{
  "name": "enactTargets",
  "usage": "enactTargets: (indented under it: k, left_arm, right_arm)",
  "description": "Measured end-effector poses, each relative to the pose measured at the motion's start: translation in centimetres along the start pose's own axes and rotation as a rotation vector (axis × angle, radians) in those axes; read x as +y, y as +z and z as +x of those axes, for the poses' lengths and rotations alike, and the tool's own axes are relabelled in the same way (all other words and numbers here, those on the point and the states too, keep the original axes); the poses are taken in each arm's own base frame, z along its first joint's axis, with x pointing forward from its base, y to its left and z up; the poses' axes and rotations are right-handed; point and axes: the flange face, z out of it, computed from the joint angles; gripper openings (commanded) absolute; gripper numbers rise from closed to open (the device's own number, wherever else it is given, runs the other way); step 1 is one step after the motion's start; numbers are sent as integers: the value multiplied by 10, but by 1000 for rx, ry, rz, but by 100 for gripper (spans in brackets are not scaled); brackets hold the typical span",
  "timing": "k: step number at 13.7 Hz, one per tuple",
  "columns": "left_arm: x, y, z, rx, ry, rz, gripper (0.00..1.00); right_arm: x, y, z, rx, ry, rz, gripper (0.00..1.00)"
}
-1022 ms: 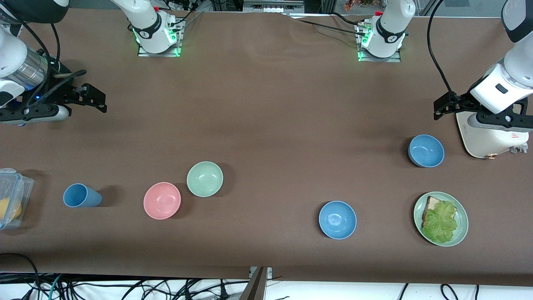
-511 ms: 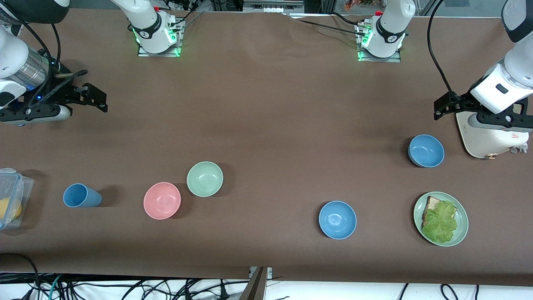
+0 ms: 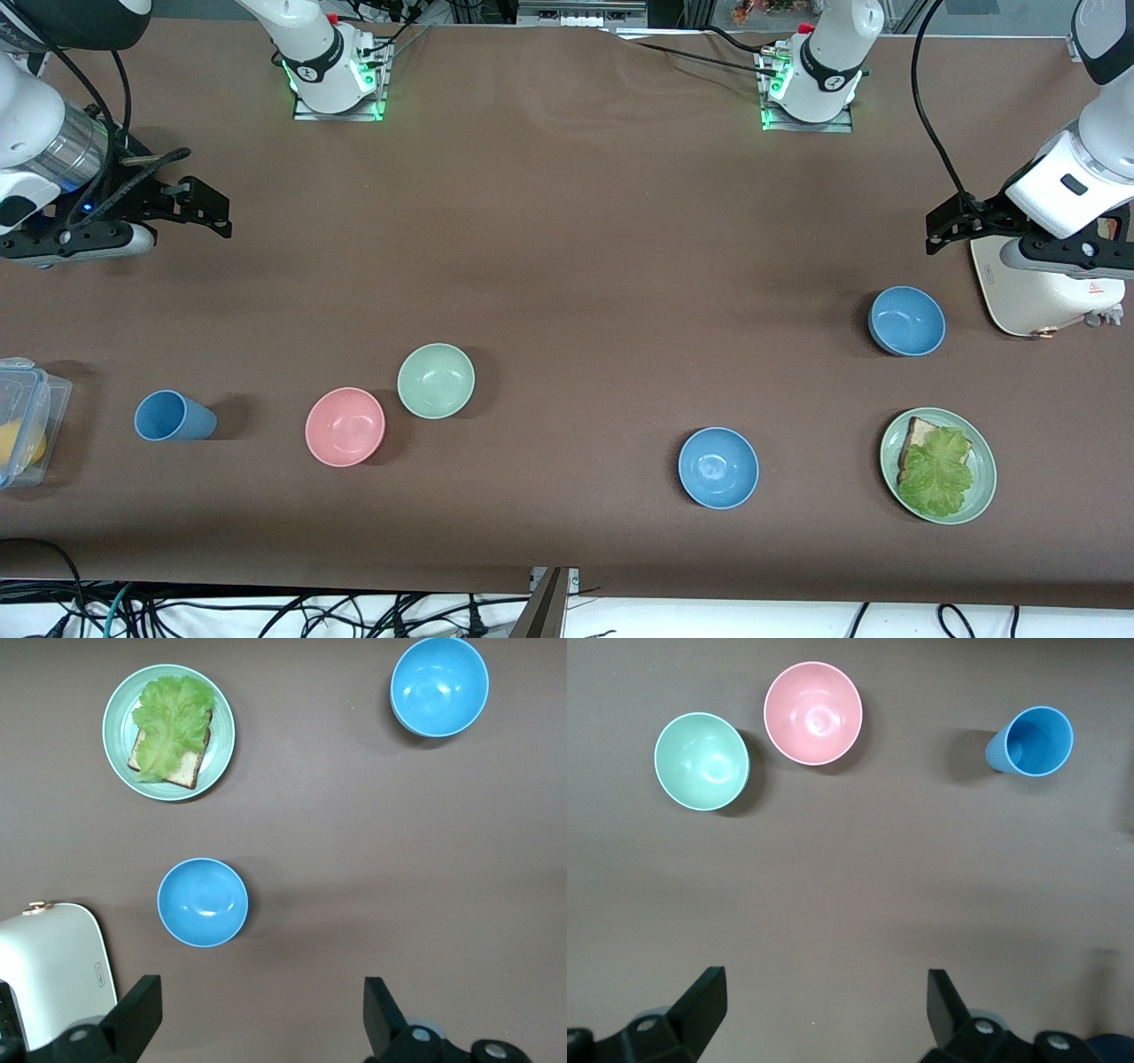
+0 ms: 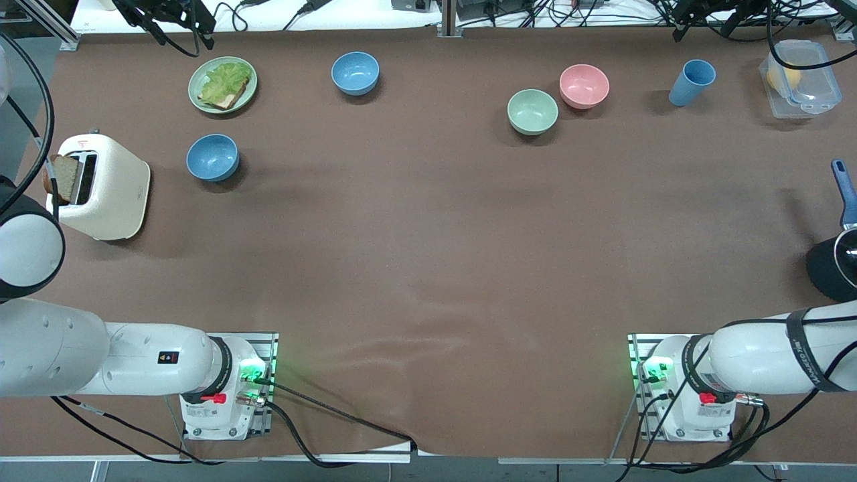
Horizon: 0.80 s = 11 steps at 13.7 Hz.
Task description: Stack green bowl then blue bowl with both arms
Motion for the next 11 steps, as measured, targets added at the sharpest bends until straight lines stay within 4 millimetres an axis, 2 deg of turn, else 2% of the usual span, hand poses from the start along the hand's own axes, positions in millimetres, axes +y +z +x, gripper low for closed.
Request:
enactTargets:
  k: [11]
  left_arm:
    - [0,0,-1,-9,0,0,100]
  right_arm:
    - [0,10,3,-20,0,1,100]
